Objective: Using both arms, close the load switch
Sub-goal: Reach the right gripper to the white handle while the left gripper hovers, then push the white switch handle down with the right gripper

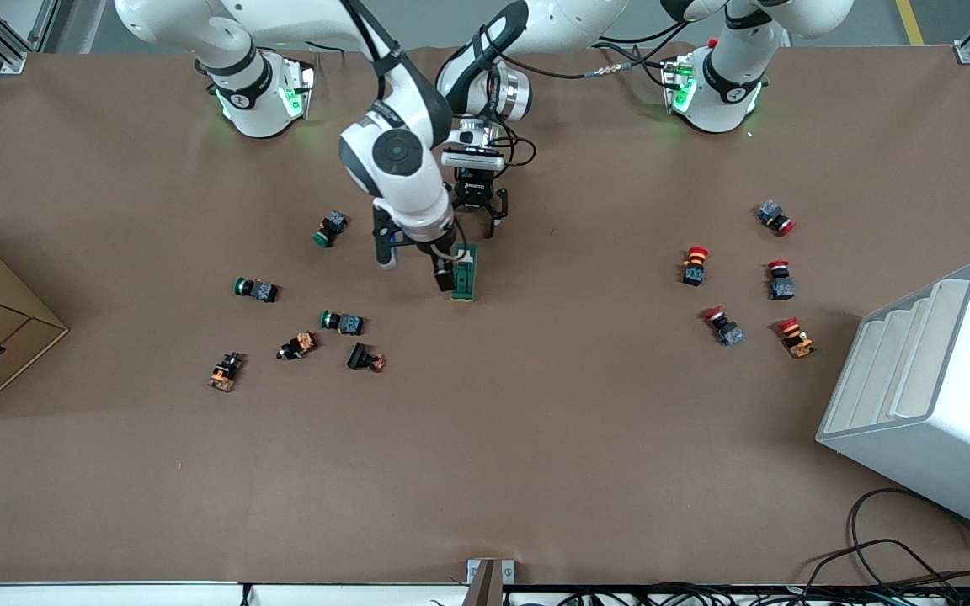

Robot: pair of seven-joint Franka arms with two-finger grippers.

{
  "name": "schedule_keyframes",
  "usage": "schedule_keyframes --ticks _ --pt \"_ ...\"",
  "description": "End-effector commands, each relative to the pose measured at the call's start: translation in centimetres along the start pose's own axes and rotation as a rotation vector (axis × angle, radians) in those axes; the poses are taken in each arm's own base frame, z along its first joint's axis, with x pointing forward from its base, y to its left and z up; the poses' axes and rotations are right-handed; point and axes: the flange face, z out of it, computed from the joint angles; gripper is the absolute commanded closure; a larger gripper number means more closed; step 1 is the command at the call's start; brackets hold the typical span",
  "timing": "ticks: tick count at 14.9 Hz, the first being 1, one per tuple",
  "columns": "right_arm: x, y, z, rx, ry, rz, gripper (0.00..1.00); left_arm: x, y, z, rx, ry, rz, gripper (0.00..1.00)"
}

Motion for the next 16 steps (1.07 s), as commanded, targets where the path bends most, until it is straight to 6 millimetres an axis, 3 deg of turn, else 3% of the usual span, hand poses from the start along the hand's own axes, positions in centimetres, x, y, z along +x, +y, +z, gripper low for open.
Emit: schedule_keyframes --ticks 1,5,10,13,16 --pt "-1.2 1.5 1.9 0.014 0.005 0.008 0.0 -2.2 0.0 -0.1 -0.003 0.005 -0.006 0.0" --pt "-1.9 2.3 3.2 0.032 -0.005 0.017 0.0 -2.4 0.2 -0.4 -0.004 0.007 -0.004 0.0" --pt "-1.3 2.2 4.0 0.079 0.01 0.0 0.0 -2.4 0.1 -0.5 0.008 0.018 -0.006 0.0" --pt "-1.6 2.9 5.6 0.088 0.02 -0.016 0.0 -2.5 0.2 -0.6 0.007 0.023 -0.019 0.0" --pt "-1.2 2.4 5.5 0.098 0.023 -0.01 0.0 -2.6 0.2 -0.7 0.008 0.033 -0.021 0.0"
